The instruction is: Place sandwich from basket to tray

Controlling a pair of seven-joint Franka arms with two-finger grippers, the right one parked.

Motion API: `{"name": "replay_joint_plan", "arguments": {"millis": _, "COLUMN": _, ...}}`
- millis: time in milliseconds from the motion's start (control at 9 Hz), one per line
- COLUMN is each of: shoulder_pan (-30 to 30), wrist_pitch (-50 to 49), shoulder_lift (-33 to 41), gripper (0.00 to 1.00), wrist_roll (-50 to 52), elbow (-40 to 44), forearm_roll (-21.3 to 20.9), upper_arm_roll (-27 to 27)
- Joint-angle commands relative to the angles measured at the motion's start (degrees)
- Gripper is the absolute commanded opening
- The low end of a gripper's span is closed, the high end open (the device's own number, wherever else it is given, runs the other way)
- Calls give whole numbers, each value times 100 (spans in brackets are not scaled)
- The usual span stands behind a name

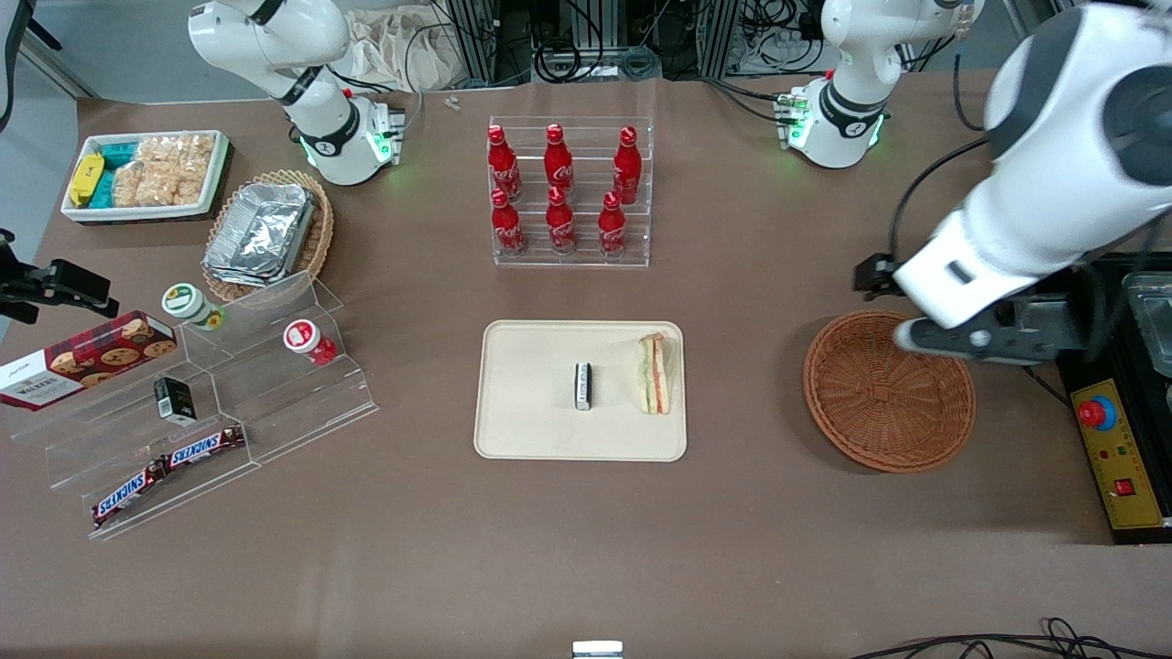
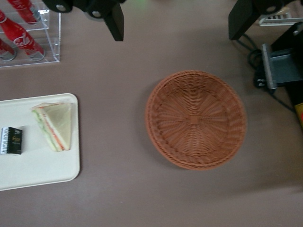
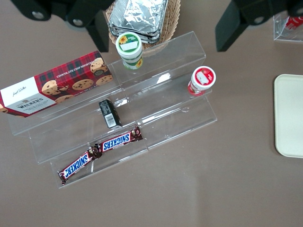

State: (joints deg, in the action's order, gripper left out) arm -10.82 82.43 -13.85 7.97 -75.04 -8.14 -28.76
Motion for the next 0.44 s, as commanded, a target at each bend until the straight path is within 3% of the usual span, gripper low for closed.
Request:
{"name": "replay_joint_plan", "arguments": {"millis": 0, "shoulder_pan": -507, "wrist_pitch": -34, "shoulder_lift": 322, "gripper": 99, "wrist_roll": -278, "elbow": -230, "forearm_roll": -3, "upper_arm_roll": -33}}
{"name": "replay_joint_plan", "arguments": {"millis": 111, "shoulder_pan": -691, "wrist_pitch": 158, "shoulder_lift": 392, "gripper": 99, "wrist_roll": -269, "elbow": -335, "forearm_roll": -30, "upper_arm_roll": -25}}
{"name": "replay_joint_plan", "arguments": {"millis": 333, "shoulder_pan": -1025, "wrist_pitch": 1322, "shoulder_lift": 1266, "gripper": 99, "wrist_roll": -278, "elbow": -1751, "forearm_roll": 48, "upper_arm_roll": -33}}
